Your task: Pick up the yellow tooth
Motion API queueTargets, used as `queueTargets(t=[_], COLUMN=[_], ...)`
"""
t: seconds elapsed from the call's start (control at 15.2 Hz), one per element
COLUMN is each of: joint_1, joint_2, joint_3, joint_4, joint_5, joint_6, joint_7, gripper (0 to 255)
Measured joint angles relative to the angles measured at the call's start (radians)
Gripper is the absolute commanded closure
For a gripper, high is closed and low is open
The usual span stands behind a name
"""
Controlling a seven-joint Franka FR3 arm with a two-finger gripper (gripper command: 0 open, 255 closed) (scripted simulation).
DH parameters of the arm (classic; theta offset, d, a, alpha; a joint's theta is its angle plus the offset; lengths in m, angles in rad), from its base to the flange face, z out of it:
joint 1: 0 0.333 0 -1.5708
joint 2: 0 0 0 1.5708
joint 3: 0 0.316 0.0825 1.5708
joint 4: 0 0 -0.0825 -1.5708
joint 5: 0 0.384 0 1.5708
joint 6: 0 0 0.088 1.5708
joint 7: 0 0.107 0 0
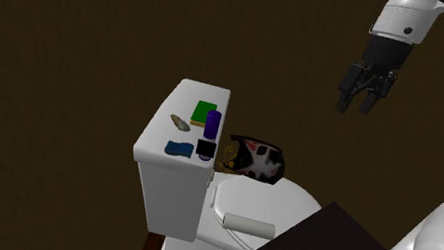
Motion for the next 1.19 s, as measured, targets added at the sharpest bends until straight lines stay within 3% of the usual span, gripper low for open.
queueTargets(t=[0.46, 1.19], joint_1=[0.034, 0.083], joint_2=[0.14, 0.515], joint_3=[0.066, 0.18], joint_4=[0.026, 0.177], joint_5=[0.031, 0.027], joint_6=[0.12, 0.355], joint_7=[0.045, 0.129], gripper=[0, 0])
